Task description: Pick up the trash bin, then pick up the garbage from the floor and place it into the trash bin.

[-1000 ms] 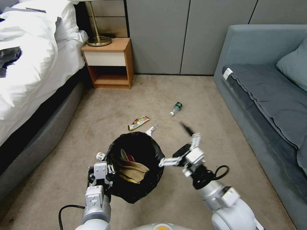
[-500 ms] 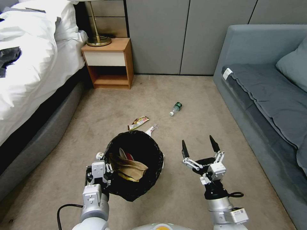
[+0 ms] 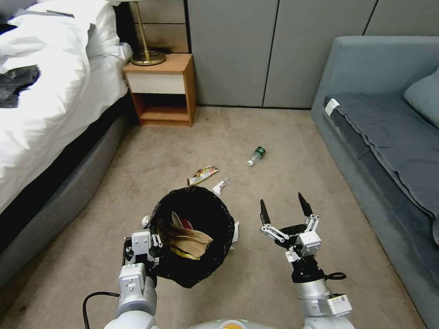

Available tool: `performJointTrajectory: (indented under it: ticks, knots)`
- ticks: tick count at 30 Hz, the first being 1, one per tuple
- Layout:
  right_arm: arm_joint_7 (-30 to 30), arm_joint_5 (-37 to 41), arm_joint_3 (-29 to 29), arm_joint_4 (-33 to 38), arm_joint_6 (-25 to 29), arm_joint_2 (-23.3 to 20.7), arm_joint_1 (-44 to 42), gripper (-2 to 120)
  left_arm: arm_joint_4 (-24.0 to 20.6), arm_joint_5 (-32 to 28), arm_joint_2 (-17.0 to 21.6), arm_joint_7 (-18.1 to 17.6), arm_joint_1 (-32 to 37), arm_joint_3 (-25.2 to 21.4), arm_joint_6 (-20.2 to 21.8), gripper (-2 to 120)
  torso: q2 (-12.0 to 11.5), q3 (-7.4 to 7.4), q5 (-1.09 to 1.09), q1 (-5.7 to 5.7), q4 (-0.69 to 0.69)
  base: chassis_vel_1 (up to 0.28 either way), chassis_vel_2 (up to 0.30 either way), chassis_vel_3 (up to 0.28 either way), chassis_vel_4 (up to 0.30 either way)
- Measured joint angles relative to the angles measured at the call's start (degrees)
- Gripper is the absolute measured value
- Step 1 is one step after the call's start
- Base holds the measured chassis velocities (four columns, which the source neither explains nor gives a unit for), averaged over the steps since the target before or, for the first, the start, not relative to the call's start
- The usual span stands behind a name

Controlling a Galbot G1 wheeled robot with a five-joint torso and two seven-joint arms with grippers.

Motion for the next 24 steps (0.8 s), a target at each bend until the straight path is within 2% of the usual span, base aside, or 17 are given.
performJointTrajectory:
  ticks: [16,24]
  knots:
    - [0.50,-0.45,-1.15,-0.36,-1.33,-0.21,0.53,100,0.02,0.24,-0.10,-0.11,0.15,0.25,-0.10,3,0.00,0.00,0.00,0.00,0.02,0.088,0.084,0.086,0.096]
    - [0.34,-0.27,-1.39,-0.64,-2.28,-0.46,0.96,100,0.02,0.36,-0.10,-0.11,0.17,0.35,-0.25,3,0.00,0.00,0.00,0.00,0.00,0.006,0.006,0.007,0.002]
